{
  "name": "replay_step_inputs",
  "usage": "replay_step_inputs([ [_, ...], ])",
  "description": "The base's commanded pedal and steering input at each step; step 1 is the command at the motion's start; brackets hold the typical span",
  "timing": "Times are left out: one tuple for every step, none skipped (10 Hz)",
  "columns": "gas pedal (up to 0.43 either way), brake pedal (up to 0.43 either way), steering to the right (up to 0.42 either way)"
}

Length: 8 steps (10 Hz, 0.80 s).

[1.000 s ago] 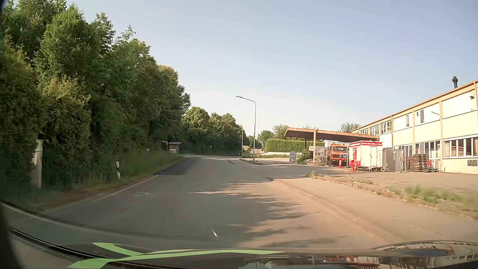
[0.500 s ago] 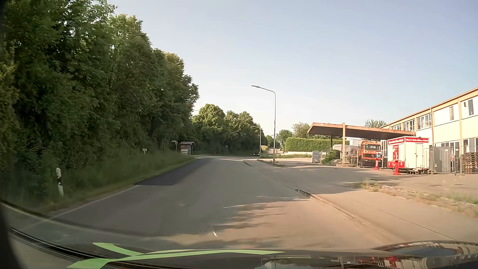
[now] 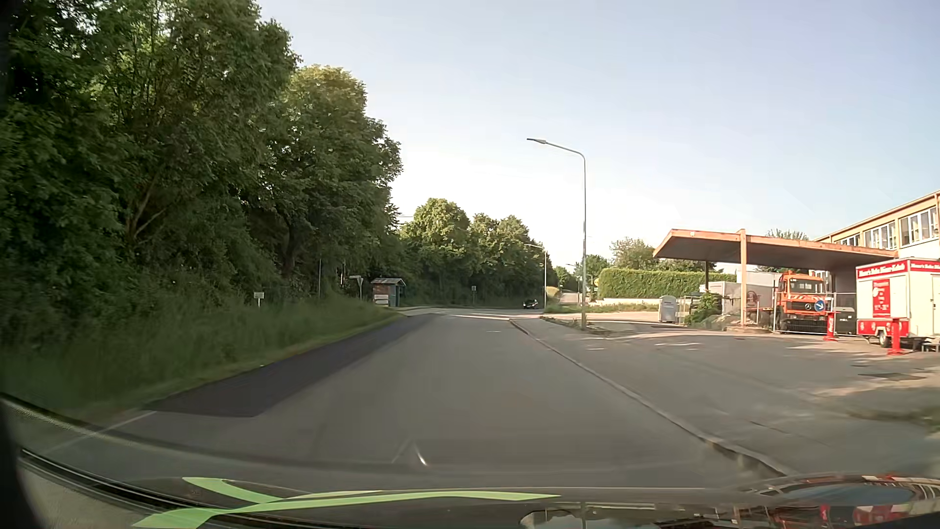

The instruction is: Follow the waypoints while adhering to traffic rules and regulations

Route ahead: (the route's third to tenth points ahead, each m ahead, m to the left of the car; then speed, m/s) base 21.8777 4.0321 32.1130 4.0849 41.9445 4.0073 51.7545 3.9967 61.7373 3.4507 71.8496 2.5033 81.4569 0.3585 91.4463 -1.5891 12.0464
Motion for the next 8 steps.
replay_step_inputs([
  [0.150, 0.000, -0.029],
  [0.138, 0.000, -0.026],
  [0.087, 0.000, -0.026],
  [0.059, 0.000, -0.026],
  [0.059, 0.000, -0.025],
  [0.059, 0.000, -0.019],
  [0.059, 0.000, -0.012],
  [0.059, 0.000, -0.012],
])
